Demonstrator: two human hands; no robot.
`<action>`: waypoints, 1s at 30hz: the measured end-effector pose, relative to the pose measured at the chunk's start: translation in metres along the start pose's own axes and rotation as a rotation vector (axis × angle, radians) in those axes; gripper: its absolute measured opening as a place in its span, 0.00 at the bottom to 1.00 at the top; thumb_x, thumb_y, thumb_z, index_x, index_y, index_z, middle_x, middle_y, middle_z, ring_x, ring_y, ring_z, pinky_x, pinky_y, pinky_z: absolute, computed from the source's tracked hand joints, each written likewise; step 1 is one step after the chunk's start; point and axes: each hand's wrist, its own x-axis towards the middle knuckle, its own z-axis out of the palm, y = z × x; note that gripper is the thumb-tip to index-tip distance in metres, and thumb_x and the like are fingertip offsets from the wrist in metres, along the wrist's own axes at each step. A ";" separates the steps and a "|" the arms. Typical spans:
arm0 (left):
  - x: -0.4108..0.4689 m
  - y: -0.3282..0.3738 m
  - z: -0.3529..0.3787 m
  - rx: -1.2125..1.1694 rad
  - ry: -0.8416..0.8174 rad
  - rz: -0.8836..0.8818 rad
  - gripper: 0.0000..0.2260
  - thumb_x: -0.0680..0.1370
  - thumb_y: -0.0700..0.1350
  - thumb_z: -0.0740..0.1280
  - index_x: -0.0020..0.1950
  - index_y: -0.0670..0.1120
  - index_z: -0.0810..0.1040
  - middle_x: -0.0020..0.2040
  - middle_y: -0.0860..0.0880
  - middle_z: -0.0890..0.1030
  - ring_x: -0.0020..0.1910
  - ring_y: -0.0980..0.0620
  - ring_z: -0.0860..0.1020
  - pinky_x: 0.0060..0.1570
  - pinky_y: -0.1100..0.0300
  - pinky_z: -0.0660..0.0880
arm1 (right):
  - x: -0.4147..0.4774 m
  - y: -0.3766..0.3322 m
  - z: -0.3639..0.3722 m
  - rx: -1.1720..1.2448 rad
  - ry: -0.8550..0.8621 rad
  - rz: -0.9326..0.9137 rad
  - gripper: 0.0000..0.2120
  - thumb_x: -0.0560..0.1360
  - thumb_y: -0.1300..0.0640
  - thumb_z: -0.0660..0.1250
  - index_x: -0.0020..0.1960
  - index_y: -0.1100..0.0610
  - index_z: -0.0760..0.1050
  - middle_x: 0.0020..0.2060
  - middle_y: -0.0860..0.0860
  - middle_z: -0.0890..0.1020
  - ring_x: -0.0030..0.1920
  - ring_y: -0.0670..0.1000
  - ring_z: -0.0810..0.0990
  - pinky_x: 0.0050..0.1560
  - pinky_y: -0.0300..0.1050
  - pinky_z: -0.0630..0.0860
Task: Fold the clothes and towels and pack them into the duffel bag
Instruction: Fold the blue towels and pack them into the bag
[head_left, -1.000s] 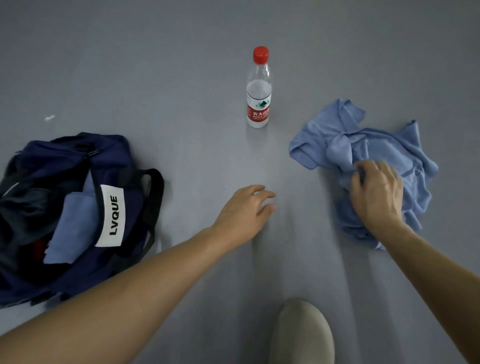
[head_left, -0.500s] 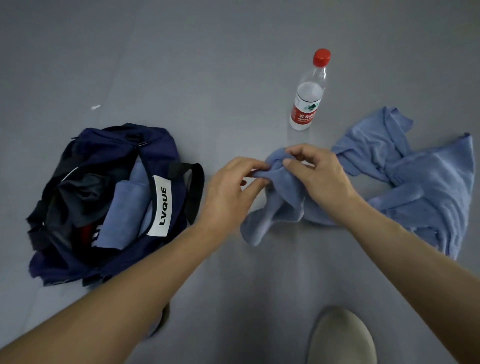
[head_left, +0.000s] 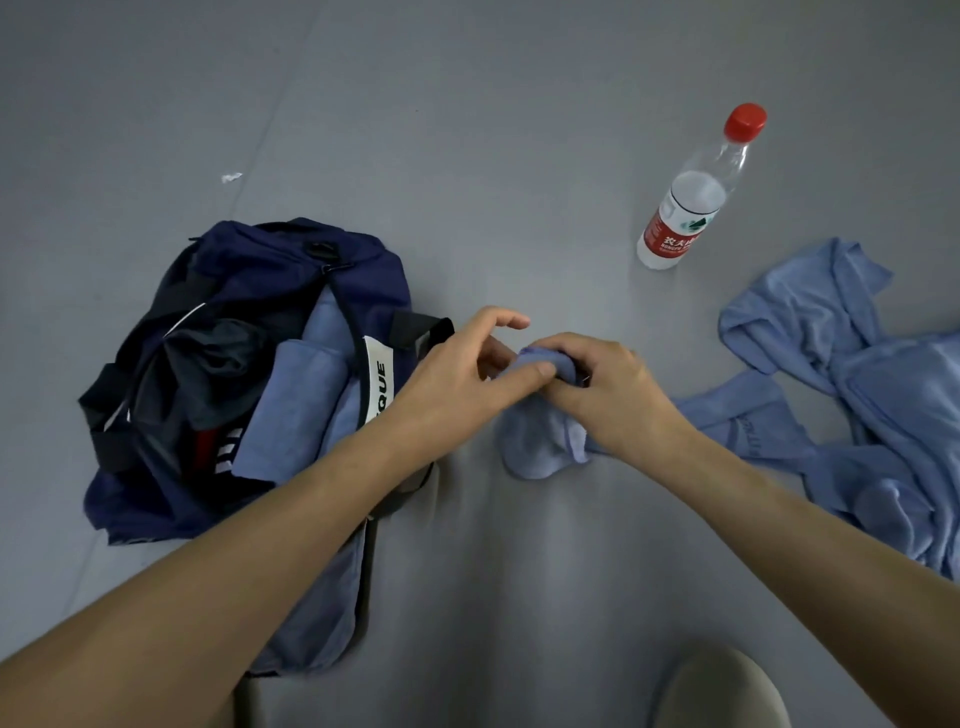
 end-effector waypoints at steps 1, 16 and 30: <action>0.000 0.000 0.000 -0.016 0.004 -0.005 0.18 0.75 0.58 0.71 0.63 0.59 0.73 0.47 0.52 0.83 0.48 0.52 0.83 0.55 0.47 0.80 | 0.000 -0.003 0.001 -0.035 -0.003 -0.007 0.15 0.74 0.61 0.67 0.56 0.45 0.81 0.45 0.41 0.85 0.49 0.42 0.81 0.51 0.37 0.76; 0.002 0.033 -0.007 -0.015 0.207 0.134 0.02 0.77 0.46 0.70 0.48 0.53 0.82 0.41 0.56 0.83 0.41 0.53 0.81 0.42 0.53 0.79 | -0.019 0.009 0.005 -0.276 0.219 -0.130 0.17 0.75 0.45 0.67 0.63 0.40 0.72 0.47 0.48 0.82 0.46 0.54 0.79 0.47 0.48 0.75; 0.009 0.048 -0.075 0.113 0.386 0.116 0.03 0.77 0.46 0.72 0.45 0.54 0.80 0.39 0.58 0.79 0.40 0.58 0.75 0.45 0.62 0.71 | -0.036 0.036 -0.081 -0.394 0.220 0.002 0.06 0.79 0.48 0.66 0.47 0.47 0.81 0.29 0.43 0.74 0.37 0.53 0.78 0.40 0.44 0.69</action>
